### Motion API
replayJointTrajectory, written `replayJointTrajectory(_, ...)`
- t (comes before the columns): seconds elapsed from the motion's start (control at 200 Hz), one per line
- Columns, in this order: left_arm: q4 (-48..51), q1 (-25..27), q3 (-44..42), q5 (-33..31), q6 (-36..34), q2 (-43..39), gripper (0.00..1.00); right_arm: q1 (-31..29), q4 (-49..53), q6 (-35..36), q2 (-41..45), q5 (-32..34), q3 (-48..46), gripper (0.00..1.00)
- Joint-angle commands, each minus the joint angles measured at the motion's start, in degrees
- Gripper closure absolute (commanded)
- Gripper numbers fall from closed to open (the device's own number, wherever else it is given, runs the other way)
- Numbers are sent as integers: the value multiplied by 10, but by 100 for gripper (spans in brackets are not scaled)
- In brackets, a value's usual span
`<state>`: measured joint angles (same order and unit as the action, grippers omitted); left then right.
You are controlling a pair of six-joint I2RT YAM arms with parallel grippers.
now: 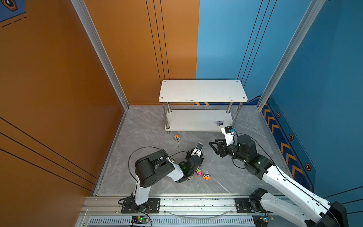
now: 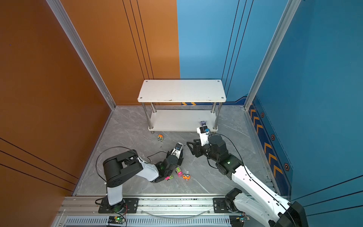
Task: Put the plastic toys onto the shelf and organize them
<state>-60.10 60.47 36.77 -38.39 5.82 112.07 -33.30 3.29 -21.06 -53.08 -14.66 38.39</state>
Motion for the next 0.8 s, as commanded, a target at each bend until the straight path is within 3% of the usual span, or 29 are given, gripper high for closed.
replayJointTrajectory(0.0, -105, 19, 2, -69, -35, 30, 100, 4, 27, 4, -7, 14, 18, 45)
replayJointTrajectory(0.29, -113, 18, 0, -58, -9, 56, 100, 4, 22, -6, -21, 14, 20, 46)
replayJointTrajectory(0.34, -112, 17, -4, -56, -4, 55, 88, 4, 20, -8, -23, 13, 22, 46)
replayJointTrajectory(0.561, -113, 15, -13, -48, 15, 56, 59, 4, 16, -9, -28, 13, 22, 46)
replayJointTrajectory(0.796, -111, 15, -18, -41, 30, 48, 43, 4, 21, -5, -19, 18, 16, 45)
